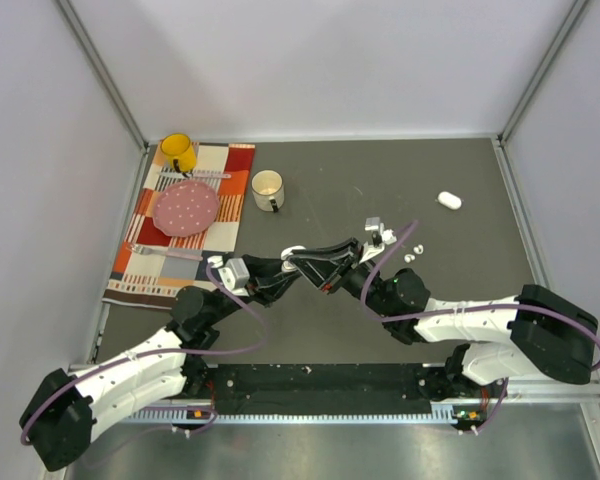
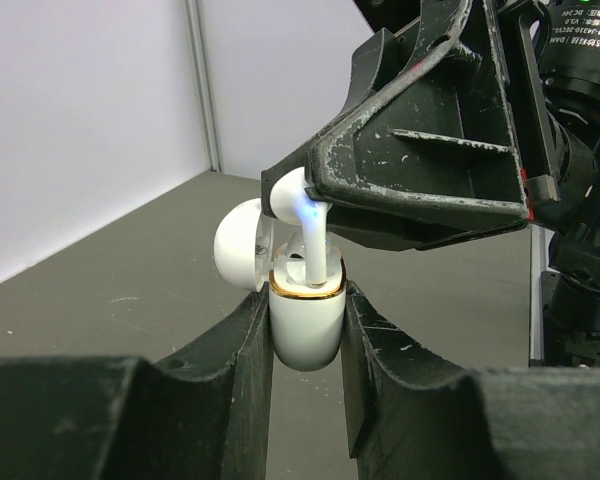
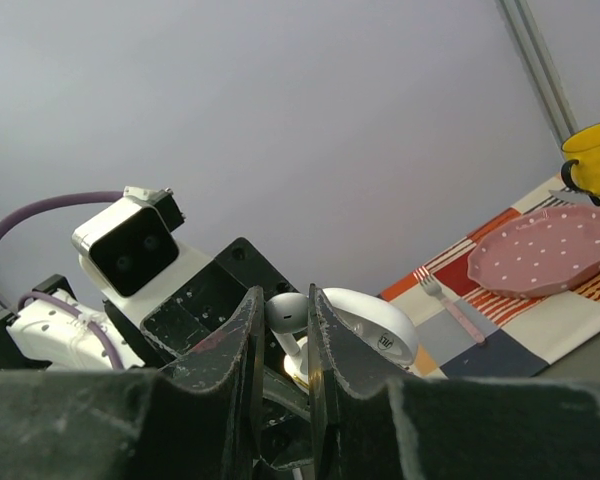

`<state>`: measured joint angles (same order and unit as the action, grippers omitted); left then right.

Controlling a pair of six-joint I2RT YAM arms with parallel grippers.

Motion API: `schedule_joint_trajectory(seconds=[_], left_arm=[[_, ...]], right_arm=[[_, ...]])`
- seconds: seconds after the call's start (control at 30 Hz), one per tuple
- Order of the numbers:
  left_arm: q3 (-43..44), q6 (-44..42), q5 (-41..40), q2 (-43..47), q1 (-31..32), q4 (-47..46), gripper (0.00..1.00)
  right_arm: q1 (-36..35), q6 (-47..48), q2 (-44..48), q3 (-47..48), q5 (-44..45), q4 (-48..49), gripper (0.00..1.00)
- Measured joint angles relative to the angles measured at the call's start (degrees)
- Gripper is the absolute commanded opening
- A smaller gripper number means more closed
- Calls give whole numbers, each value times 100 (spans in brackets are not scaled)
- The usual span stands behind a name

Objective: Insert the wireless bluetooth earbuds into the charging case
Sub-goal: Insert the left earbud into the left side groove of the charging case.

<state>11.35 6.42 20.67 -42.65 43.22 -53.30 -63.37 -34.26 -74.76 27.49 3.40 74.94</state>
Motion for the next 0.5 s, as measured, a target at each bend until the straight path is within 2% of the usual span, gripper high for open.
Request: schedule_joint_trajectory(seconds=[0.5], left_arm=[[0, 31, -39, -2, -2, -116, 0]], right_arm=[[-46, -35, -4, -2, 212, 68, 0]])
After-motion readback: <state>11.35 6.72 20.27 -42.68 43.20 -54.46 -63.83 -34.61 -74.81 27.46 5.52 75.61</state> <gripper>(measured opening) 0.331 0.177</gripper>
